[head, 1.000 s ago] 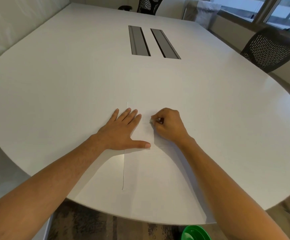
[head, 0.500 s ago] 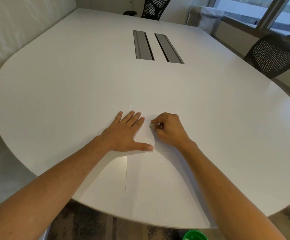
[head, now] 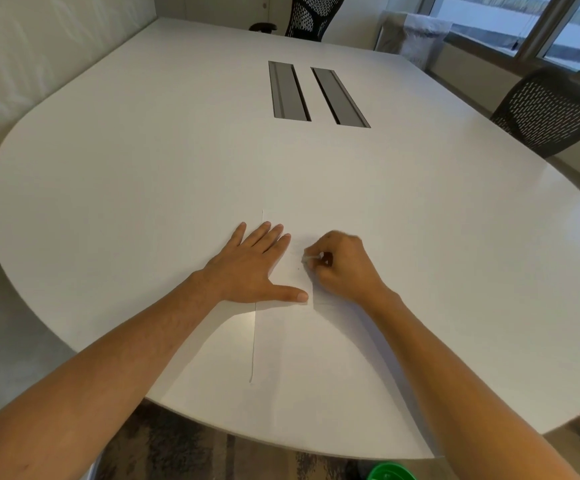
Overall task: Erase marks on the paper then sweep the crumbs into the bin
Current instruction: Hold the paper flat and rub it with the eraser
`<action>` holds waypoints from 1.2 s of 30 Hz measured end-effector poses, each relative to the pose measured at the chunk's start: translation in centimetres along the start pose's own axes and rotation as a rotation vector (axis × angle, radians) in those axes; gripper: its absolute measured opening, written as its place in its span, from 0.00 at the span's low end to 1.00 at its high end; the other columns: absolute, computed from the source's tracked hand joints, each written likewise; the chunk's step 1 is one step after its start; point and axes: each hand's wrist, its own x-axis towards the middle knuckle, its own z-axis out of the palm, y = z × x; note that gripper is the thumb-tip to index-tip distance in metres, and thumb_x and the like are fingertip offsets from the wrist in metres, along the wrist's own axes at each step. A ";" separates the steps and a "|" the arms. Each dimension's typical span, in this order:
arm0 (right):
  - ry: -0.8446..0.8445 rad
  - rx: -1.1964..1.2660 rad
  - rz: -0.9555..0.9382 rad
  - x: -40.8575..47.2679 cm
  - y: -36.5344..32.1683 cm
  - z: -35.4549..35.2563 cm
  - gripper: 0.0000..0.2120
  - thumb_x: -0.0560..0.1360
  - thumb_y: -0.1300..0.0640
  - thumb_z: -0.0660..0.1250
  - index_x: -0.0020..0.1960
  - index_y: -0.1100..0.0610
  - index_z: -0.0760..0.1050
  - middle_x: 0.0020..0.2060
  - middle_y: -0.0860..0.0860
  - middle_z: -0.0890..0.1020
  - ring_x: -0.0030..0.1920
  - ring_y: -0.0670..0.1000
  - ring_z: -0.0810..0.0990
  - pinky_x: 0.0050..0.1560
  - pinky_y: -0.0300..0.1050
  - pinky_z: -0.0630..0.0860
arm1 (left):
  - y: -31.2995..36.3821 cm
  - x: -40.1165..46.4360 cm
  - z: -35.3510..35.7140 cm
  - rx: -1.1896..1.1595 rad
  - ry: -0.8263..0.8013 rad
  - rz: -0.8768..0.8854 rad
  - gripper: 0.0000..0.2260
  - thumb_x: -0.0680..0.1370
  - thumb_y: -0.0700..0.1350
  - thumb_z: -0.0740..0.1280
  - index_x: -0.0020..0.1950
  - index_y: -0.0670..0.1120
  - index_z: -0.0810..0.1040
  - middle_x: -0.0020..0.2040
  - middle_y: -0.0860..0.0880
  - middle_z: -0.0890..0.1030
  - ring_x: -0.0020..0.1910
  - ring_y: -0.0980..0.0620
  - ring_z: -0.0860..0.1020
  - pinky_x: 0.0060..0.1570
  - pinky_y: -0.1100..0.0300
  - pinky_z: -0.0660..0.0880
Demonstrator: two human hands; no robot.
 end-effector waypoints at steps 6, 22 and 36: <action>-0.064 0.042 -0.092 -2.3 -0.5 -0.3 0.08 0.68 0.65 0.70 0.44 0.57 0.84 0.38 0.49 0.83 0.36 0.44 0.75 0.39 0.30 0.71 | 0.1 0.1 0.0 -0.004 -0.002 -0.007 0.54 0.64 0.82 0.44 0.80 0.50 0.39 0.80 0.52 0.37 0.77 0.53 0.34 0.75 0.44 0.37; 0.008 0.092 0.006 -0.5 0.9 0.0 0.08 0.69 0.64 0.71 0.47 0.56 0.84 0.39 0.46 0.79 0.36 0.40 0.75 0.40 0.26 0.67 | -0.1 0.0 0.1 -0.002 0.006 0.000 0.53 0.65 0.82 0.45 0.80 0.50 0.39 0.80 0.51 0.37 0.77 0.53 0.34 0.75 0.44 0.36; -0.007 0.081 -0.023 0.3 0.1 0.3 0.08 0.69 0.64 0.70 0.45 0.55 0.84 0.38 0.45 0.80 0.36 0.43 0.76 0.40 0.30 0.69 | -0.1 0.1 0.1 -0.015 0.005 0.004 0.54 0.63 0.83 0.43 0.80 0.51 0.39 0.80 0.53 0.37 0.77 0.55 0.33 0.75 0.44 0.36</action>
